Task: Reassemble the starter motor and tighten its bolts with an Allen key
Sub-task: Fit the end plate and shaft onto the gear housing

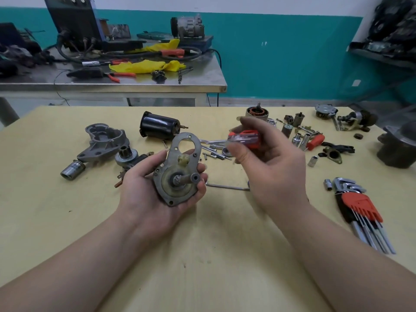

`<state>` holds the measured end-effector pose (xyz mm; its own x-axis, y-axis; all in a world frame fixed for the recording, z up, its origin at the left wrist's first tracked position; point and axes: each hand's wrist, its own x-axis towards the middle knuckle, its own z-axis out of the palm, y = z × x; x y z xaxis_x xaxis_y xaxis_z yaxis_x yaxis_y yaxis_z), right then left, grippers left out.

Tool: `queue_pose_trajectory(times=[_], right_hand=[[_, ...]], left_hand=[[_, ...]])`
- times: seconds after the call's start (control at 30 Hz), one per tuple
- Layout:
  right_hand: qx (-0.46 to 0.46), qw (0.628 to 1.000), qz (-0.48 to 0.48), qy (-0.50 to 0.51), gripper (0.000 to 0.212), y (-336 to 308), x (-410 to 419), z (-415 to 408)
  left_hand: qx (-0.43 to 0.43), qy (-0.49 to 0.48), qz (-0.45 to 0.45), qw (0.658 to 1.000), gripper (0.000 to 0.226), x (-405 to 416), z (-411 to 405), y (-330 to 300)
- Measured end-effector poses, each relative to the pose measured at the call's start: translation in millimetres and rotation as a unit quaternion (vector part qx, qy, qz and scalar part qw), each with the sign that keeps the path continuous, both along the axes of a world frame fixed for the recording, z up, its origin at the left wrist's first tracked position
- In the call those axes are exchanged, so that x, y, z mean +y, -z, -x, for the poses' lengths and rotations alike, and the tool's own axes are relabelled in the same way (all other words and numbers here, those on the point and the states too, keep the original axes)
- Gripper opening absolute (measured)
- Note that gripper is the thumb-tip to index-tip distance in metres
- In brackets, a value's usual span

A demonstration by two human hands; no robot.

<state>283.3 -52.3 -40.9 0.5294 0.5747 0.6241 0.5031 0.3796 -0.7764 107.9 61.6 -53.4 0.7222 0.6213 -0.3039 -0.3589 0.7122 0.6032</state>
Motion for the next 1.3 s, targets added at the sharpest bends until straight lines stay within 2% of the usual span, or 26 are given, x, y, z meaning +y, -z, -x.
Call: queue_pose_trajectory(times=[0.1,0.17,0.27,0.4,0.57,0.63,0.7,0.73,0.87,1.0,1.1,1.2,1.3], right_hand=[[-0.122,0.992,-0.032,0.014,0.04,7.4,-1.5,7.0],[-0.171,0.985,-0.033,0.02,0.04,8.7,-2.9,9.8],[-0.213,0.976,-0.032,0.032,0.04,9.1,-4.1,11.8],[-0.214,0.975,-0.042,0.042,0.039,9.0,-4.1,11.4],[-0.143,0.987,-0.051,0.05,0.03,-2.4,-4.5,5.9],[-0.043,0.997,-0.038,0.055,0.025,-12.7,-5.7,-5.3],[0.066,0.996,-0.004,0.065,0.033,-22.2,-7.4,-22.2],[0.085,0.992,0.027,0.087,0.039,-25.0,-7.9,-32.6],[0.04,0.964,0.191,0.181,0.029,-26.7,-8.2,-68.8],[0.114,0.955,0.192,0.194,0.025,-30.4,-9.1,-81.3],[0.1,0.948,0.216,0.21,0.021,-35.0,-11.5,-84.0],[0.115,0.962,0.204,0.139,0.019,-37.4,-12.5,-67.4],[0.144,0.969,0.197,-0.032,0.013,-29.3,-10.1,-34.0]], left_hand=[[0.001,0.001,-0.006,1.0,0.055,0.3,0.4,0.2],[0.001,-0.004,-0.009,1.0,0.054,0.0,0.6,0.4],[0.006,-0.012,-0.01,1.0,0.053,-0.1,0.8,0.7],[0.008,-0.016,-0.009,1.0,0.054,-0.2,1.0,0.4],[0.01,-0.024,-0.008,1.0,0.056,-0.5,1.0,-0.5],[0.008,-0.028,-0.004,1.0,0.056,0.0,1.6,-0.8],[0.007,-0.031,0.0,1.0,0.057,0.4,2.1,-1.3],[0.005,-0.032,0.001,0.999,0.056,0.4,2.3,-1.3],[-0.007,-0.026,-0.001,1.0,0.055,0.2,2.3,0.3],[-0.017,-0.023,-0.006,1.0,0.053,0.9,2.3,2.0],[-0.023,-0.017,-0.003,1.0,0.054,3.2,3.6,3.7],[-0.021,-0.014,-0.012,1.0,0.054,2.4,3.2,3.1],[-0.005,-0.038,-0.025,0.999,0.053,-6.7,-1.2,1.7]])
